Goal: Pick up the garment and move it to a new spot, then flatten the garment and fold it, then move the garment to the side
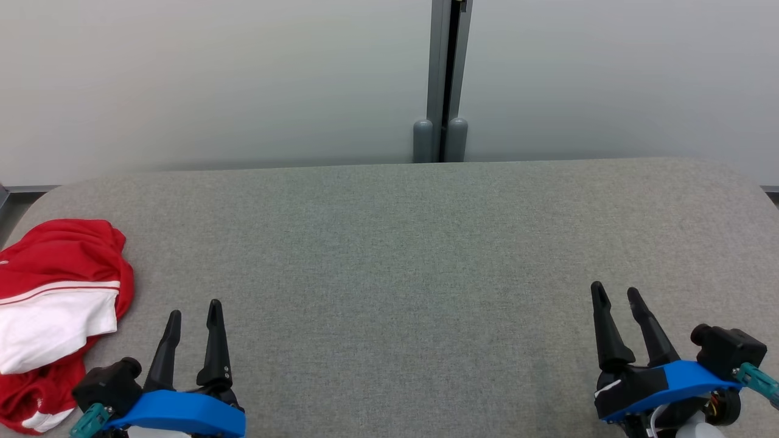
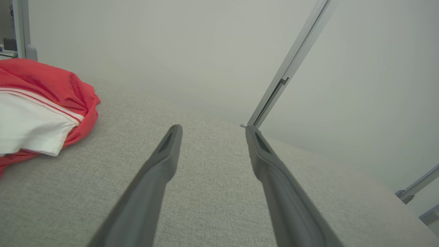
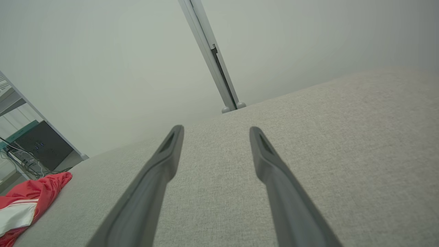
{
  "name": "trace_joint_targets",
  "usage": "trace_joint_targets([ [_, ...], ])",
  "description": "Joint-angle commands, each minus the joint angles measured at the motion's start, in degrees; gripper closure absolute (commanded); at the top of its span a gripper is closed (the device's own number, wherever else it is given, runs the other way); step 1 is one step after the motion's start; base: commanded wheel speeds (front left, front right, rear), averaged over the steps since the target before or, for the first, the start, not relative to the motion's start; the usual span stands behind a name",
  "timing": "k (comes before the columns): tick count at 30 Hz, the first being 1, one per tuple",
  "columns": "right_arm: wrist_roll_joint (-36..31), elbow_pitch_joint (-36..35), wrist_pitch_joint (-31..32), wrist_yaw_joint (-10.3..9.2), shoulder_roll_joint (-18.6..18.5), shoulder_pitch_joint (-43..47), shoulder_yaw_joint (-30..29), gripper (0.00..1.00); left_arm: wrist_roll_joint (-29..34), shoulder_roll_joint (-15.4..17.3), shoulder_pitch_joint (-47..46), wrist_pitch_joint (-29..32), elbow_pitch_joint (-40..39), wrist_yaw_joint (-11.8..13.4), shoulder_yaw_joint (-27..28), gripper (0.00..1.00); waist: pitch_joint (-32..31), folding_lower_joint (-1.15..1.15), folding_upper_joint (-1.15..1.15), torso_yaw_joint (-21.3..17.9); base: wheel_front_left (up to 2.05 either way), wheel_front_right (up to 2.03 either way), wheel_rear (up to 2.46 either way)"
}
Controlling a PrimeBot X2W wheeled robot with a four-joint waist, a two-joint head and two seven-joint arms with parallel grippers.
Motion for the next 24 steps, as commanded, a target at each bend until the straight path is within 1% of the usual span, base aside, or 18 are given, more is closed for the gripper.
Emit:
trace_joint_targets([
  [1, -1.4, -0.5, -0.5, 0.11, -0.5, -0.4, 0.1, 0.0, 1.8, 0.4, 0.1, -0.6, -0.8, -0.3, -0.3, 0.0, 0.0, 0.0, 0.0, 0.0, 0.0, 0.0, 0.0],
  [11, -5.0, -0.2, -1.6, 0.12, -0.6, -0.1, 0.4, 0.0, 4.3, 0.4, 0.8, -1.9, 0.0, -1.0, -1.6, 0.0, -0.2, 0.0, 0.0, 0.1, 0.0, 0.0, 0.0],
  [13, -6.6, 0.3, -2.0, 0.13, -0.6, -0.1, 0.8, 0.0, 6.5, 0.4, 1.0, -2.7, 0.7, -1.1, -2.3, 0.0, -0.1, 0.0, 0.0, 0.2, 0.0, 0.0, 0.0],
  [18, -7.4, 0.7, -2.2, 0.13, -0.6, -0.2, 1.0, 0.0, 6.8, 0.2, 1.2, -3.1, 1.6, -1.2, -2.2, 0.0, -0.1, 0.0, 0.0, 0.2, 0.0, 0.0, 0.0],
  [24, -9.1, 1.3, -2.9, 0.14, -0.7, -0.2, 1.4, 0.0, 8.9, 0.4, 0.9, -3.9, 2.9, -1.2, -2.6, 0.0, -0.2, 0.0, 0.0, 0.1, 0.0, 0.0, 0.0],
])
